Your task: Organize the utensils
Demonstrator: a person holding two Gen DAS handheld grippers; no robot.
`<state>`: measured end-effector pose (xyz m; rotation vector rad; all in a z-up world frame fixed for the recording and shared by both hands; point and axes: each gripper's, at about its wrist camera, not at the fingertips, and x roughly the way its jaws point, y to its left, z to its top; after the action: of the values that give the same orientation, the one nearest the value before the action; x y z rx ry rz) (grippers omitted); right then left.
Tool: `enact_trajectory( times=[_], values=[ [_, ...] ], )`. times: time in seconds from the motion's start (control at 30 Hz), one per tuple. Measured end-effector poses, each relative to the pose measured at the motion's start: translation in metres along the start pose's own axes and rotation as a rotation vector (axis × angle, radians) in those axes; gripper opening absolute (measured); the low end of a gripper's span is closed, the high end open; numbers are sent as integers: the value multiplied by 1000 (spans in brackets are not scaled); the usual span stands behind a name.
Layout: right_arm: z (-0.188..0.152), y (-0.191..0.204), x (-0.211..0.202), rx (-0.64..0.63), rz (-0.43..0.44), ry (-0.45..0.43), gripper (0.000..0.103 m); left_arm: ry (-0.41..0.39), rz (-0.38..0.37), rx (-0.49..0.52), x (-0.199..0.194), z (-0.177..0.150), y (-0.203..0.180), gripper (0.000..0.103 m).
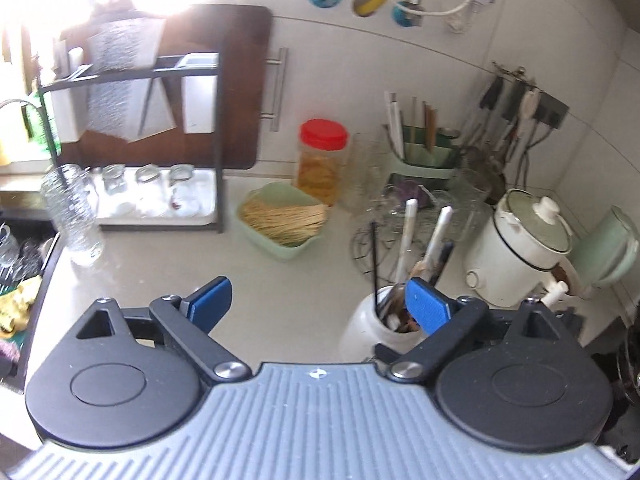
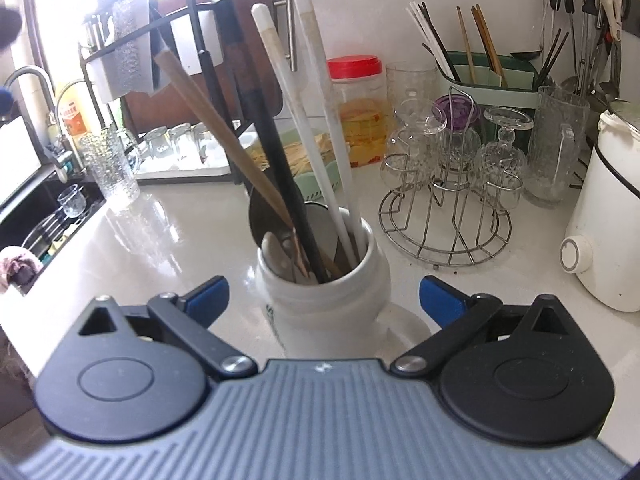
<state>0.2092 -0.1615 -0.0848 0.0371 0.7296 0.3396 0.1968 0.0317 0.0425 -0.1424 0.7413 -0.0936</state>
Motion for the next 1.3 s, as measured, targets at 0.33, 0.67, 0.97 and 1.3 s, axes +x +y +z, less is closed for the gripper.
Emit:
enact_trajectory(
  times=[0.33,0.67,0.97,1.3],
  values=[
    [25,3,-77,79,-23,-57,103,-16,37,-17,-23,-22,3,99],
    [18,20,-146,131,-64,-92,103,-8,63,-12,-50,-56,6,99],
    [-5,49,-180,111,-83,-100,103,-7,69,-2,-81,-86,17,100],
    [-24,62,-202,132,-106,-137,103,-9,62,14,-100,-107,22,100]
  ],
)
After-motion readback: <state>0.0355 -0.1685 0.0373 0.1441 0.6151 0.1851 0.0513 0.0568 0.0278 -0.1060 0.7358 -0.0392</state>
